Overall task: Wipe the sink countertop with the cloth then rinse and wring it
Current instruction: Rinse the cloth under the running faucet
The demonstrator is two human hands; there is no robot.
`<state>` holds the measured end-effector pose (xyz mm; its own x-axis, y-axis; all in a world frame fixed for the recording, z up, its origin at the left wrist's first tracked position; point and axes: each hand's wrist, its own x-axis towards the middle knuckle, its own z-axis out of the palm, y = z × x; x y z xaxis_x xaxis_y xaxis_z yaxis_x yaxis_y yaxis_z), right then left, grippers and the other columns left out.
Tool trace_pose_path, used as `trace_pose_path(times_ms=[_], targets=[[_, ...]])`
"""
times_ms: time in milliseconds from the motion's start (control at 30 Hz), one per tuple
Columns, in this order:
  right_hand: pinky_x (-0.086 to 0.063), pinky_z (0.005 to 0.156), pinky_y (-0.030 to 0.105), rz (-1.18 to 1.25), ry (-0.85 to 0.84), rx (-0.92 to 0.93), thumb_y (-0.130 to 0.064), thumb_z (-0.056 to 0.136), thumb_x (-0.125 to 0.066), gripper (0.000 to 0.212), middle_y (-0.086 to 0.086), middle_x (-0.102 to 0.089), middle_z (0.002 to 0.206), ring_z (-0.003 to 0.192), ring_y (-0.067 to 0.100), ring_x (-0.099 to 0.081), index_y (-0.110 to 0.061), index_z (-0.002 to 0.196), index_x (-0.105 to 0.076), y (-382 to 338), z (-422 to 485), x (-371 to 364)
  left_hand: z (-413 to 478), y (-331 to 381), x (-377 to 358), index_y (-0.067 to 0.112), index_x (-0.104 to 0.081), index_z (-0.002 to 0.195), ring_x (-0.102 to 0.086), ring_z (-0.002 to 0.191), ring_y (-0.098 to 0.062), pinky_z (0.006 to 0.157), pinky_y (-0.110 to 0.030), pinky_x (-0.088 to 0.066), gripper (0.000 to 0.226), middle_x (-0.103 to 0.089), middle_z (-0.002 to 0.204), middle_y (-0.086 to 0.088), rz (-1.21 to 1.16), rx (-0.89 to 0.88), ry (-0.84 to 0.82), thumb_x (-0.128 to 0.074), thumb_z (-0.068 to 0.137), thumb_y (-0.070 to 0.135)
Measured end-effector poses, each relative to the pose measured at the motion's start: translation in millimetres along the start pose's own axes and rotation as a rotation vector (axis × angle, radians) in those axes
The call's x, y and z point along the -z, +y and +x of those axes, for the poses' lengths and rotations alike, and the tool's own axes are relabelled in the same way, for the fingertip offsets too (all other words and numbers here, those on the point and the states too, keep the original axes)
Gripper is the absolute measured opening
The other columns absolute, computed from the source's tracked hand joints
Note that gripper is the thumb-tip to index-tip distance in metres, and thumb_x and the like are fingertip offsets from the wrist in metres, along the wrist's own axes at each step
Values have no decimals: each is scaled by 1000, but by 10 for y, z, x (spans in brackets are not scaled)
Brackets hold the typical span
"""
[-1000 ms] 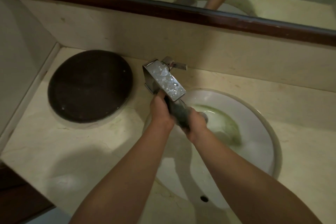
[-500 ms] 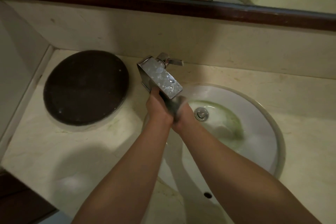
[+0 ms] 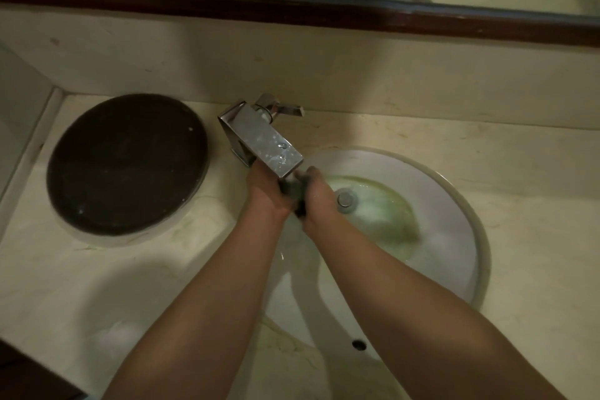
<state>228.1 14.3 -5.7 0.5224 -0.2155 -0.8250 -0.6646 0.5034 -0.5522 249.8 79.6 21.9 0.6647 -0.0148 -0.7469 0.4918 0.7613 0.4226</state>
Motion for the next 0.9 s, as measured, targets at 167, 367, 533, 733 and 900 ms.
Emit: trace_pose_path(times_ms=[167,367,533,733,900], targets=[[-43,102,46,150,-113,-254,-62,89,-44,43,4,-63,108,104,28,-58,-25,99,-63,73,6,142,-121,51,56,11,-60,75,-62,57,-19,78,-36,-50,30,-63,66,-6,23,-90,-109,-44,96,26],[-43,106,41,268,-210,-224,-60,92,-44,45,6,-69,118,109,25,-64,-21,99,-65,-14,-16,58,-136,30,25,13,-58,76,-64,76,-24,78,-34,-49,31,-68,65,-4,115,-123,-85,-40,98,26],[-56,77,30,237,-139,-99,-41,94,-51,25,5,-69,105,88,19,-68,-20,98,-64,-50,70,-51,-10,-81,-69,12,-50,70,-60,59,-25,71,-31,-49,36,-56,62,-10,7,-78,2,-32,97,28],[-53,57,27,129,-18,-86,-20,85,-57,14,6,-69,76,65,23,-65,-13,80,-68,-184,110,-2,92,-125,-143,19,-36,66,-44,52,-15,54,-22,-37,39,-43,51,0,-79,-44,101,-32,99,38],[-50,47,22,97,84,-83,-22,84,-43,25,7,-70,91,70,23,-65,-14,91,-65,-203,109,60,145,-252,-188,16,-28,57,-35,48,-18,43,-15,-31,38,-32,45,0,196,-15,154,-40,93,22]])
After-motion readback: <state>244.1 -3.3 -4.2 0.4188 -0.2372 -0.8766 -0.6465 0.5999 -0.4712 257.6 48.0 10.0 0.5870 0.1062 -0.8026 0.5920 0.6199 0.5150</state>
